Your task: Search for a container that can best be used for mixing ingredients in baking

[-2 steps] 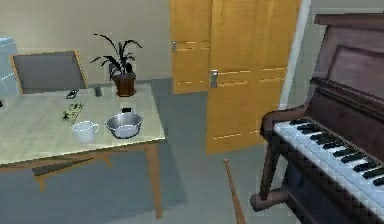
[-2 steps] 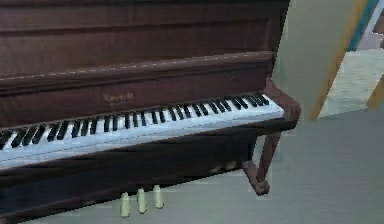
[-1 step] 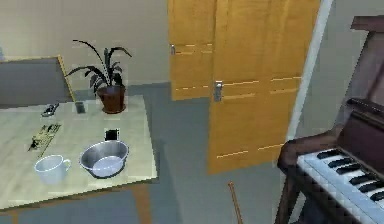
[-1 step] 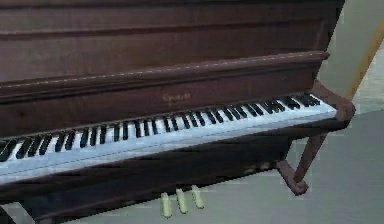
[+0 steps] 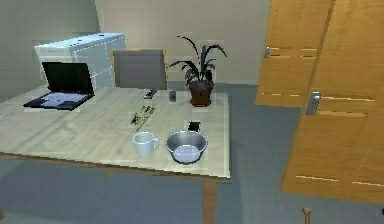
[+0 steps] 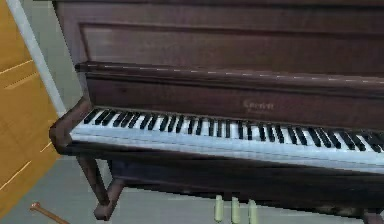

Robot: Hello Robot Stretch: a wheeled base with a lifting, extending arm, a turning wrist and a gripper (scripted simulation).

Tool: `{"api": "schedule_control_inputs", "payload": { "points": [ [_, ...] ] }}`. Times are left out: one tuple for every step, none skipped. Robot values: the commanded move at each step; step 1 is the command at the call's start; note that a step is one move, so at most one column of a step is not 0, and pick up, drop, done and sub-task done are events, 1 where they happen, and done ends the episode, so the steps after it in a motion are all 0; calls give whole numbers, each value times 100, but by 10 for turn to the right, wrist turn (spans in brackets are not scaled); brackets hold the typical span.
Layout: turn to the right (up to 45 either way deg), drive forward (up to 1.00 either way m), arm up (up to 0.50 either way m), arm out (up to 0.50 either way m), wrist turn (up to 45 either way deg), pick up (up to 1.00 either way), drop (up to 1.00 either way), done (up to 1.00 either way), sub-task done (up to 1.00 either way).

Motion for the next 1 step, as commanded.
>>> {"api": "schedule_control_inputs", "payload": {
  "points": [
    [0,0,0,0,0,0,0,100,0]
  ]
}}
